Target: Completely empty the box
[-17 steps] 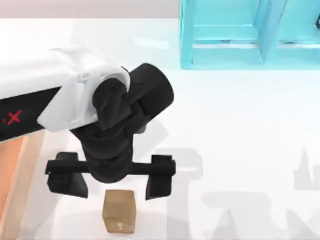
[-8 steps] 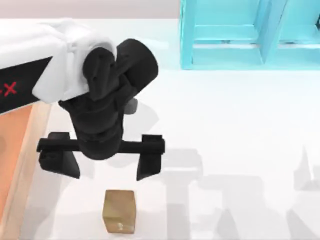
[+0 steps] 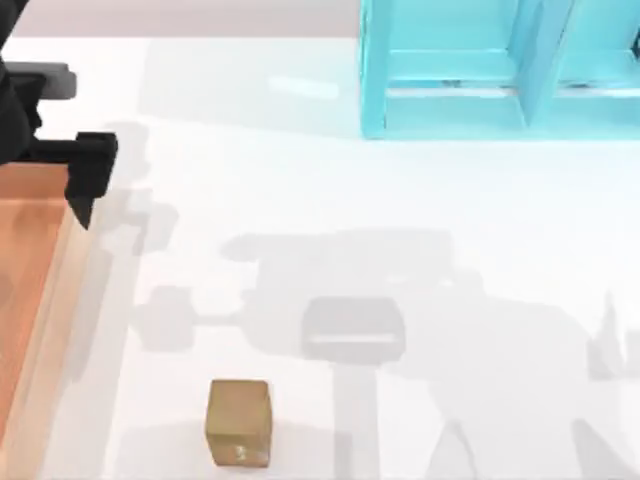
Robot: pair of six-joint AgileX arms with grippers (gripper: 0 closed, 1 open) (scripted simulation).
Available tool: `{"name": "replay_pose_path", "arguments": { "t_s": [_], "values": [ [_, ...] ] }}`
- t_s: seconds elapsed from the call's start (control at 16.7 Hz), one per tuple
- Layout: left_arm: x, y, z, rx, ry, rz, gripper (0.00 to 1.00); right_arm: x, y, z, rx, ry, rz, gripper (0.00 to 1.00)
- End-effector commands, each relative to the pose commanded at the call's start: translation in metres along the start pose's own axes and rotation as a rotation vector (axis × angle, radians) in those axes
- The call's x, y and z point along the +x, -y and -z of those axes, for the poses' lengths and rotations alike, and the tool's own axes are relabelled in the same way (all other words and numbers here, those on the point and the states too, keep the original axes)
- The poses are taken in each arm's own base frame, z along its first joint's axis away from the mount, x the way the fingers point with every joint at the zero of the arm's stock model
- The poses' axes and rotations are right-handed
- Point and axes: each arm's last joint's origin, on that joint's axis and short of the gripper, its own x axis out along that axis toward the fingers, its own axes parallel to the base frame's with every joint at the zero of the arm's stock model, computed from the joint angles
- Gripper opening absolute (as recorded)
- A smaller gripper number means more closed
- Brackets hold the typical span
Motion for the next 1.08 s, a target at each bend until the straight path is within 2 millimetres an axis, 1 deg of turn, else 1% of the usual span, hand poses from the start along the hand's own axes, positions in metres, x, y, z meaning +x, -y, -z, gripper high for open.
{"name": "replay_pose_path", "arguments": {
  "t_s": [0.06, 0.18, 0.3, 0.36, 0.42, 0.66, 0.78, 0.9, 1.08],
  "values": [
    [-0.003, -0.026, -0.005, -0.001, 0.003, 0.001, 1.0, 0.0, 0.0, 0.0, 0.0, 0.0, 0.0, 1.0],
    [-0.008, -0.069, -0.008, -0.001, 0.011, 0.001, 1.0, 0.0, 0.0, 0.0, 0.0, 0.0, 0.0, 1.0],
    [-0.012, -0.096, -0.008, -0.001, 0.017, 0.0, 1.0, 0.0, 0.0, 0.0, 0.0, 0.0, 0.0, 1.0],
    [-0.013, -0.104, -0.008, -0.001, 0.02, 0.0, 1.0, 0.0, 0.0, 0.0, 0.0, 0.0, 0.0, 1.0],
    [-0.013, -0.108, -0.007, -0.001, 0.021, -0.001, 1.0, 0.0, 0.0, 0.0, 0.0, 0.0, 0.0, 1.0],
    [-0.014, -0.107, -0.007, 0.001, 0.025, -0.003, 1.0, 0.0, 0.0, 0.0, 0.0, 0.0, 0.0, 1.0],
    [-0.01, -0.107, -0.008, 0.0, 0.023, -0.001, 1.0, 0.0, 0.0, 0.0, 0.0, 0.0, 0.0, 1.0],
    [0.005, -0.107, -0.01, -0.001, 0.021, -0.001, 1.0, 0.0, 0.0, 0.0, 0.0, 0.0, 0.0, 1.0],
    [0.035, -0.107, -0.013, -0.001, 0.021, -0.001, 1.0, 0.0, 0.0, 0.0, 0.0, 0.0, 0.0, 1.0]
  ]
}}
